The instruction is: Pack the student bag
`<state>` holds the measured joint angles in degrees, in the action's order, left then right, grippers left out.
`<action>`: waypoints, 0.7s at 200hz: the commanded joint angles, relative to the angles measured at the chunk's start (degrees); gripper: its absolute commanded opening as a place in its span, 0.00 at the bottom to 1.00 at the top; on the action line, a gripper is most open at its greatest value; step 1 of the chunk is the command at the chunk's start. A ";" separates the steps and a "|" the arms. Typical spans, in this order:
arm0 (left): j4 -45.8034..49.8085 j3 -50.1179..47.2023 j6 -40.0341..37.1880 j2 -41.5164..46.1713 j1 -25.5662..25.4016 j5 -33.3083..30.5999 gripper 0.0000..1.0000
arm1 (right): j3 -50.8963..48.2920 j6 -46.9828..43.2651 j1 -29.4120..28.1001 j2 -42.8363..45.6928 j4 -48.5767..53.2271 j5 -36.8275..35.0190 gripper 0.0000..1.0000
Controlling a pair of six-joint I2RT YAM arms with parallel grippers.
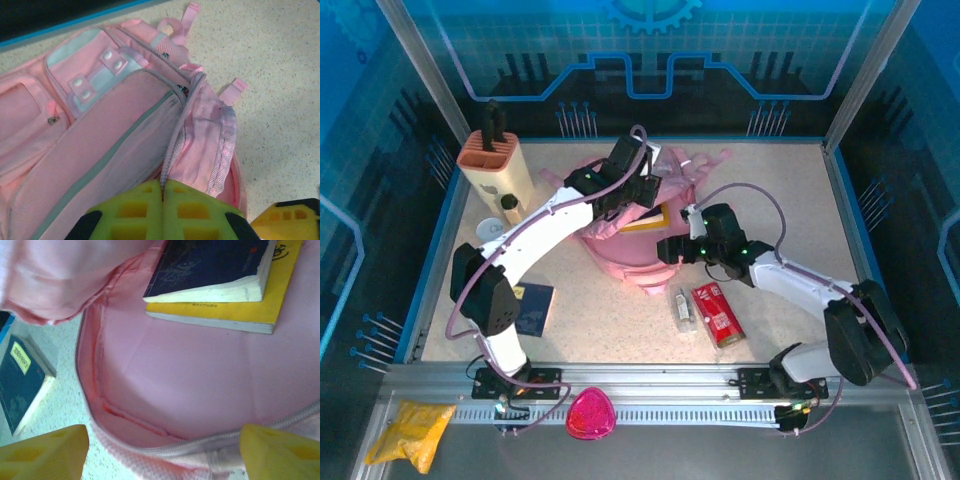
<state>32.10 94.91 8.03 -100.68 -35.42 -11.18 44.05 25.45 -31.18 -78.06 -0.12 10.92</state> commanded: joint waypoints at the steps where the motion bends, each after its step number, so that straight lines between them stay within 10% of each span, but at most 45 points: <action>1: -4.10 -3.15 3.62 3.34 -0.14 2.22 0.10 | -2.06 -2.03 -1.07 4.70 4.46 -2.58 0.95; 67: -9.82 -16.78 11.92 10.10 -1.45 13.58 0.53 | -0.28 -3.41 -1.84 9.68 11.18 -0.95 1.00; 140: -2.18 -33.39 18.60 28.58 0.08 2.26 0.80 | -1.21 -5.48 -6.43 9.99 8.88 5.07 1.00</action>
<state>25.08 65.19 22.98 -76.64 -36.45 -3.62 42.85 21.47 -35.03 -68.31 11.07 12.73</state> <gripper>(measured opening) 0.766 0.995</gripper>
